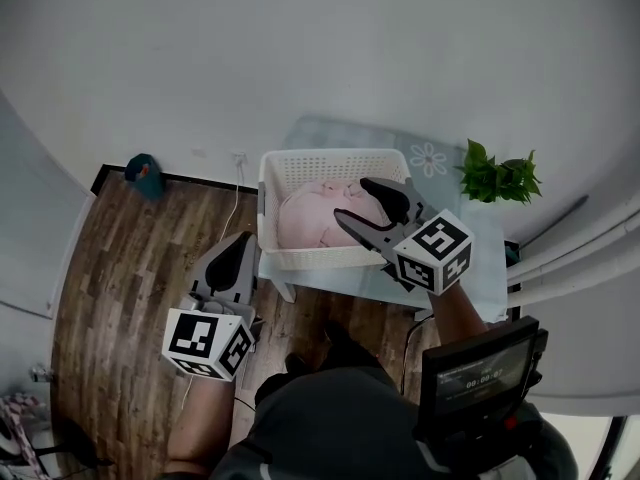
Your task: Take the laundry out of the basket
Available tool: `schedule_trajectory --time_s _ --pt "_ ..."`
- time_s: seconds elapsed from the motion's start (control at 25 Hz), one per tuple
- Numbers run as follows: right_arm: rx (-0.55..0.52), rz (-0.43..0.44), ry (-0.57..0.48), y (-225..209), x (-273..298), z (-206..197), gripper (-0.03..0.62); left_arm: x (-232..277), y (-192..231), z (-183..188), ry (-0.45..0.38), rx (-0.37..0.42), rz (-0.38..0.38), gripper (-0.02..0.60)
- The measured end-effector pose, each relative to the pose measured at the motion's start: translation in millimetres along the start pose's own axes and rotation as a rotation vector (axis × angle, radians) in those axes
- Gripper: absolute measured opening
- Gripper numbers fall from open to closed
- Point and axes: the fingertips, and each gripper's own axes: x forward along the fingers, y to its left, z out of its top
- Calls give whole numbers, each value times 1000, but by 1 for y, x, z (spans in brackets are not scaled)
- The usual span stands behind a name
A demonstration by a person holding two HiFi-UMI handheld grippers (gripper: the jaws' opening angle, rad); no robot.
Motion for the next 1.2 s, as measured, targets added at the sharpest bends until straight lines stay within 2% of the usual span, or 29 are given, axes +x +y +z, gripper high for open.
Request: schedule_trajectory --time_s 0.12,0.32,0.44,0.64,0.84,1.2 --pt "-20 30 59 -13 18 -11 287 18 8 2 8 16 12 8" --pt "-60 127 195 -28 46 -44 381 54 17 -6 40 15 21 8" --pt "-74 171 263 -38 61 -63 410 72 22 -11 62 20 30 8" --pt "-129 262 455 -42 85 -116 459 92 28 -25 95 19 44 8" --pt "-154 336 614 -43 103 -174 479 103 21 -37 143 35 1 8" --pt "-277 419 784 -54 127 -228 482 106 32 -40 169 57 30 8"
